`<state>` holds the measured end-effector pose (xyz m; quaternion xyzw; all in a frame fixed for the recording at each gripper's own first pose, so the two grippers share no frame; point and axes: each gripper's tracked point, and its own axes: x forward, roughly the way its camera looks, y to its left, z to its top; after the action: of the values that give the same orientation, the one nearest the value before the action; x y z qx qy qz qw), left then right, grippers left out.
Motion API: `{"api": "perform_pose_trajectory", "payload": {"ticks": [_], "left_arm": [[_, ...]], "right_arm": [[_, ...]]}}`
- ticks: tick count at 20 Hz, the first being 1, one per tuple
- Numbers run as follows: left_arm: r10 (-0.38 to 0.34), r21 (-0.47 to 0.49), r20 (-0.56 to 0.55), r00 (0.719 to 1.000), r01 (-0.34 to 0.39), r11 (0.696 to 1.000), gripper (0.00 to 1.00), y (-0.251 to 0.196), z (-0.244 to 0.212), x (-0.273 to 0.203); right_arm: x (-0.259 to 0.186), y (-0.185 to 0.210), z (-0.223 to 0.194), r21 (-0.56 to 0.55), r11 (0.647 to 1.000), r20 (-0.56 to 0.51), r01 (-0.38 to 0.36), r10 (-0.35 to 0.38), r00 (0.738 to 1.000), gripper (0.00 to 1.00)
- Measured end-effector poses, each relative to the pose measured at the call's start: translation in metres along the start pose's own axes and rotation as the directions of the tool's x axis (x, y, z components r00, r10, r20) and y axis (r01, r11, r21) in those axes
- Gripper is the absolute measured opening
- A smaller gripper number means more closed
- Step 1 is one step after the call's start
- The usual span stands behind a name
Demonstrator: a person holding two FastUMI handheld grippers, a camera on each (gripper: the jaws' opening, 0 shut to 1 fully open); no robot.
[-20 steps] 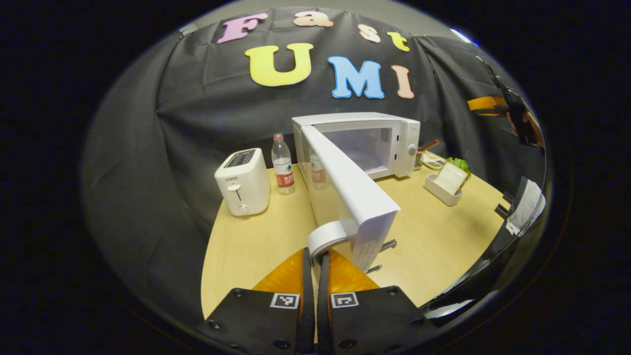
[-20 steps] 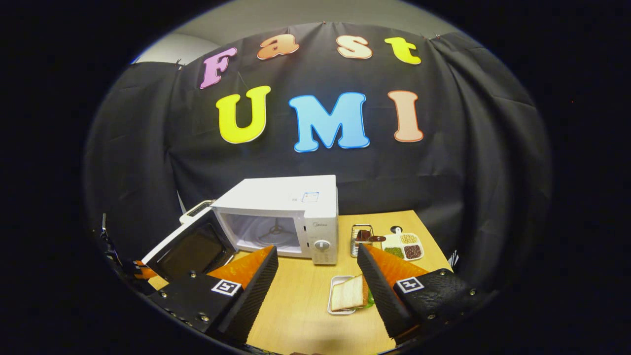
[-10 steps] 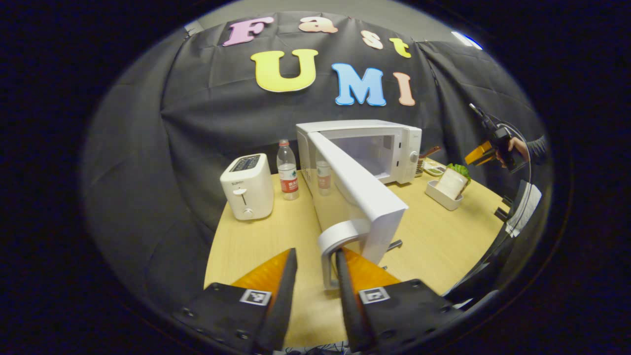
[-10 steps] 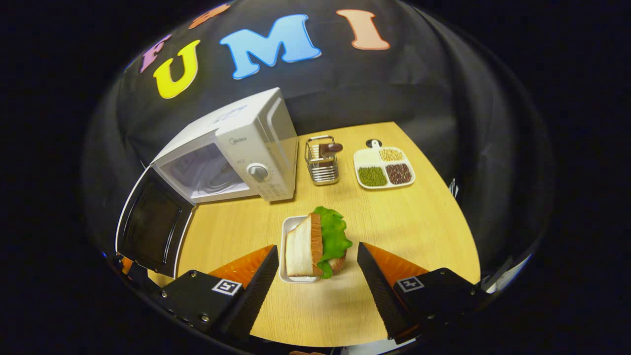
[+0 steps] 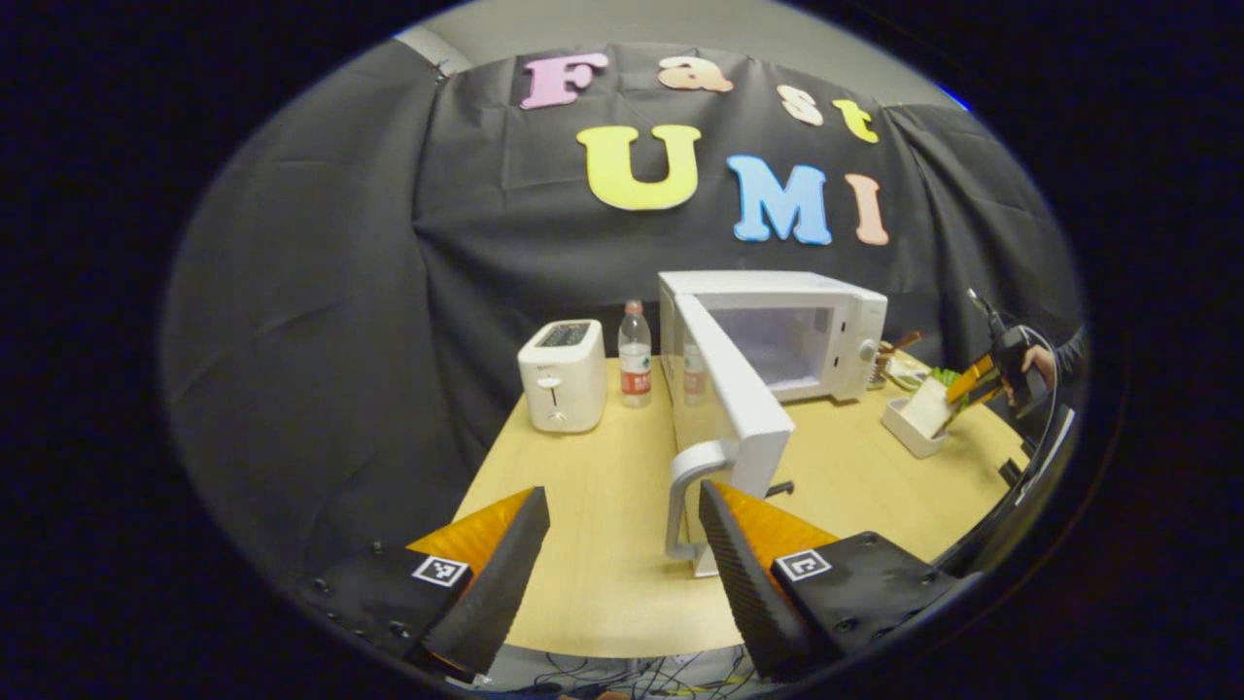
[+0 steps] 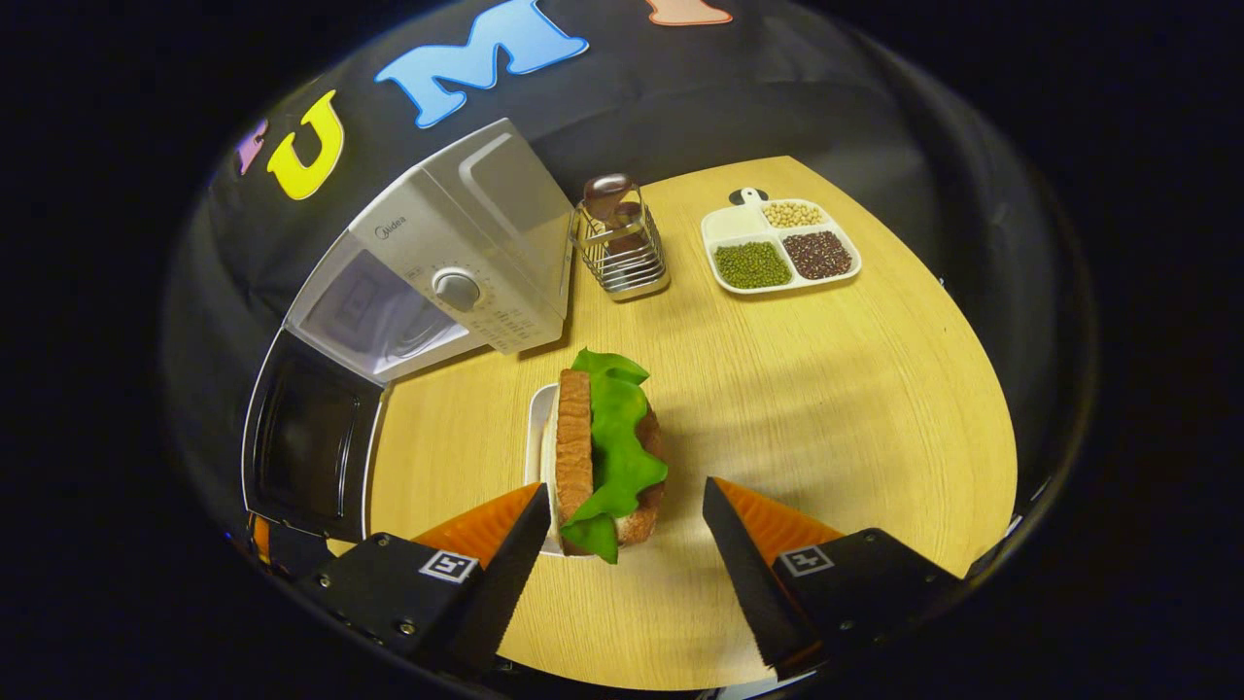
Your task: Open the microwave oven with the left hand, put the food in, and close the microwave oven.
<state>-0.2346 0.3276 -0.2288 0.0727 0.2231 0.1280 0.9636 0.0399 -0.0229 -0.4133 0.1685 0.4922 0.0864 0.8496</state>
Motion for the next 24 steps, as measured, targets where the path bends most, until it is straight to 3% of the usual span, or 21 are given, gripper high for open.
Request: {"api": "perform_pose_trajectory", "payload": {"ticks": [2,3,4,5,7,10,15,18,24], "left_arm": [[0.057,-0.034,0.106,0.993,-0.054,0.998,0.99,-0.023,0.052,-0.023],[0.09,-0.052,0.151,0.984,-0.083,0.995,0.99,-0.034,0.075,-0.029],[0.11,-0.081,0.177,0.978,-0.097,0.992,0.98,-0.049,0.095,-0.034],[0.109,-0.117,0.204,0.973,-0.087,0.989,0.98,-0.069,0.114,-0.036],[0.072,-0.162,0.264,0.962,-0.029,0.986,0.98,-0.112,0.147,-0.037],[0.041,-0.157,0.311,0.949,0.009,0.988,0.96,-0.156,0.187,-0.031],[0.013,-0.103,0.341,0.94,0.024,0.994,0.94,-0.205,0.228,-0.027],[-0.006,-0.102,0.371,0.929,0.047,0.994,0.98,-0.218,0.248,-0.029],[-0.016,-0.12,0.401,0.916,0.07,0.99,0.96,-0.189,0.292,-0.025]], "right_arm": [[0.005,0.003,0.0,0.035,0.999,-0.013,-0.039,0.04,0.999,0.92],[0.007,0.006,-0.001,0.061,0.996,-0.017,-0.064,0.065,0.998,0.86],[0.007,0.008,-0.001,0.082,0.993,-0.024,-0.088,0.09,0.996,0.72],[0.01,0.011,-0.002,0.102,0.988,-0.028,-0.119,0.122,0.992,0.77],[0.009,0.018,0.001,0.164,0.972,-0.022,-0.17,0.176,0.984,0.48],[0.002,0.016,0.01,0.149,0.971,-0.004,-0.187,0.19,0.982,0.18],[-0.016,0.033,0.025,0.158,0.953,0.037,-0.258,0.256,0.966,0.2],[-0.032,0.055,0.032,0.152,0.939,0.07,-0.308,0.3,0.951,0.2],[-0.062,0.137,0.036,0.2,0.868,0.173,-0.455,0.426,0.888,0.2]]}}
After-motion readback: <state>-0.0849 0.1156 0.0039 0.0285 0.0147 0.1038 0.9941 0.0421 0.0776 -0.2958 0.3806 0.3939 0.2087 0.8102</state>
